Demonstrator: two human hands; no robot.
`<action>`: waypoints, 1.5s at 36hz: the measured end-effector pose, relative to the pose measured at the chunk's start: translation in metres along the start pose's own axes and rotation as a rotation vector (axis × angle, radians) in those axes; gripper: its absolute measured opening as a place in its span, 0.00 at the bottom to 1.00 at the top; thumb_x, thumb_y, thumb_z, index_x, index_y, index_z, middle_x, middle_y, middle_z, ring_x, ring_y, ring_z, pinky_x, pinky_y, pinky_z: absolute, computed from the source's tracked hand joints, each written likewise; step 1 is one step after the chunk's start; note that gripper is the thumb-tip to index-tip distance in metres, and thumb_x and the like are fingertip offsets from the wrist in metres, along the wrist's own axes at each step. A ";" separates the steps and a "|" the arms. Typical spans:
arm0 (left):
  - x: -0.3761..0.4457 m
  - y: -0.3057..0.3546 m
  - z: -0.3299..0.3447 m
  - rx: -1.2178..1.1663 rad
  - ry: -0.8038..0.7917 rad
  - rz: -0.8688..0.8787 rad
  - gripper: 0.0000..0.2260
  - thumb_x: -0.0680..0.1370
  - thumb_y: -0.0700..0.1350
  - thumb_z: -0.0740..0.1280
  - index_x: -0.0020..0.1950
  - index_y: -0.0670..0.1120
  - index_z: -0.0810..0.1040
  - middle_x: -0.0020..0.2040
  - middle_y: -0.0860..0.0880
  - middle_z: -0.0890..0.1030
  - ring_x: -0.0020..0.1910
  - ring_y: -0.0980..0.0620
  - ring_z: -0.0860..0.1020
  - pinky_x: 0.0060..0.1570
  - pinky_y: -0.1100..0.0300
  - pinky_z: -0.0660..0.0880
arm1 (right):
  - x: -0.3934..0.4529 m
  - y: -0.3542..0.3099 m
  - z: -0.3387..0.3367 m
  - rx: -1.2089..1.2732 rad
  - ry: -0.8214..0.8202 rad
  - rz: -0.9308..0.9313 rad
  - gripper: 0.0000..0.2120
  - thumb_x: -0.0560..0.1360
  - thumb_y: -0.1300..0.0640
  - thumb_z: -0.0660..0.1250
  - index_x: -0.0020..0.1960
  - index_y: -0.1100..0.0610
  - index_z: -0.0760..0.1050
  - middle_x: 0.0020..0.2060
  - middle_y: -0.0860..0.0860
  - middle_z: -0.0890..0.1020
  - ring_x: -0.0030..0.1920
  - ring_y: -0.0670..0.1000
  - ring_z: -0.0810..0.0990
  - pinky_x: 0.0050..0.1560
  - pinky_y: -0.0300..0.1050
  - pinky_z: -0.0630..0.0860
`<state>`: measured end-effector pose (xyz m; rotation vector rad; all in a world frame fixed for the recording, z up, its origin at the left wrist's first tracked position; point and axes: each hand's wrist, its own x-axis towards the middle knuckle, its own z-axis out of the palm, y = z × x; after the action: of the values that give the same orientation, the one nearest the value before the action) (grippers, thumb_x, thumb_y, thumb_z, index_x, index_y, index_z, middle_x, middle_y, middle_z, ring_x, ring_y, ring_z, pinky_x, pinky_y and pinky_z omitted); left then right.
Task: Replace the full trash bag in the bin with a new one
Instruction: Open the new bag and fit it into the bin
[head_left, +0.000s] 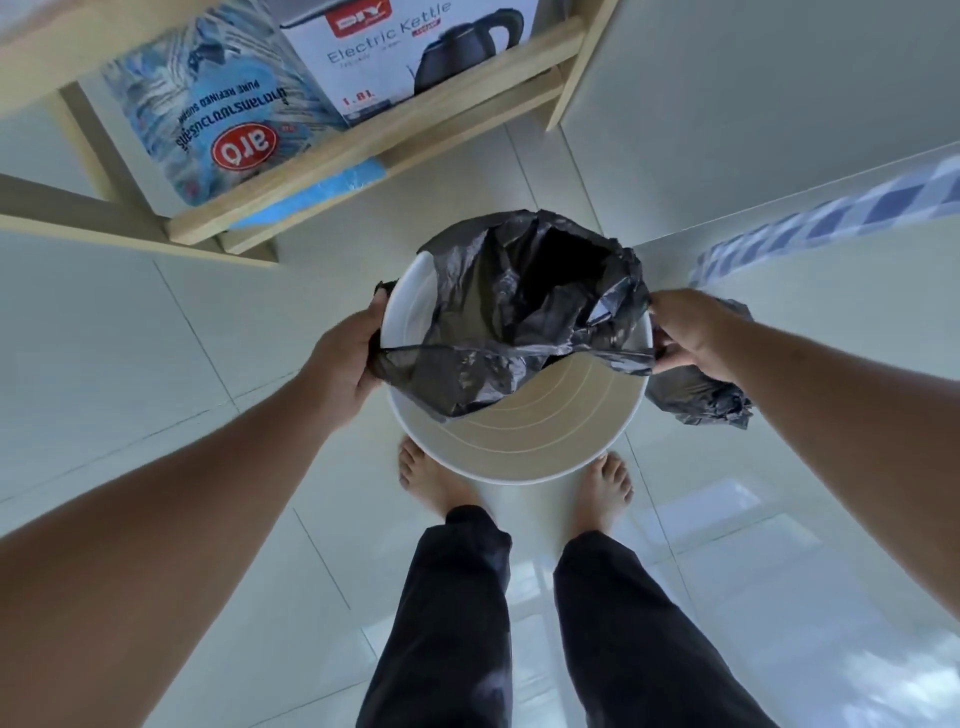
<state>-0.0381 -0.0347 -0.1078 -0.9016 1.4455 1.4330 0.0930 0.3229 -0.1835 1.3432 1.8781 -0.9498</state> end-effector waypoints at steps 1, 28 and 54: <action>-0.006 -0.005 -0.001 0.008 0.024 -0.018 0.26 0.73 0.62 0.70 0.65 0.48 0.79 0.60 0.47 0.83 0.63 0.44 0.79 0.63 0.49 0.75 | -0.017 -0.046 -0.011 0.132 -0.096 0.043 0.11 0.81 0.52 0.60 0.59 0.54 0.76 0.56 0.58 0.81 0.53 0.57 0.81 0.50 0.53 0.81; -0.016 0.043 -0.009 -0.095 0.192 0.174 0.12 0.83 0.39 0.61 0.64 0.44 0.78 0.44 0.49 0.85 0.39 0.54 0.83 0.36 0.59 0.81 | -0.092 -0.073 -0.062 -0.841 -0.396 -0.588 0.26 0.71 0.38 0.70 0.58 0.57 0.73 0.52 0.51 0.81 0.50 0.54 0.78 0.52 0.49 0.75; -0.062 -0.015 0.019 0.230 0.363 0.051 0.23 0.70 0.65 0.69 0.55 0.48 0.80 0.49 0.46 0.85 0.45 0.44 0.85 0.42 0.45 0.84 | -0.100 -0.049 -0.012 -0.543 -0.005 -0.640 0.14 0.69 0.67 0.55 0.52 0.65 0.73 0.51 0.59 0.77 0.58 0.60 0.74 0.58 0.55 0.75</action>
<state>-0.0006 -0.0221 -0.0536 -1.0181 1.8709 1.1467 0.0727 0.2724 -0.0858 0.4221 2.3849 -0.6354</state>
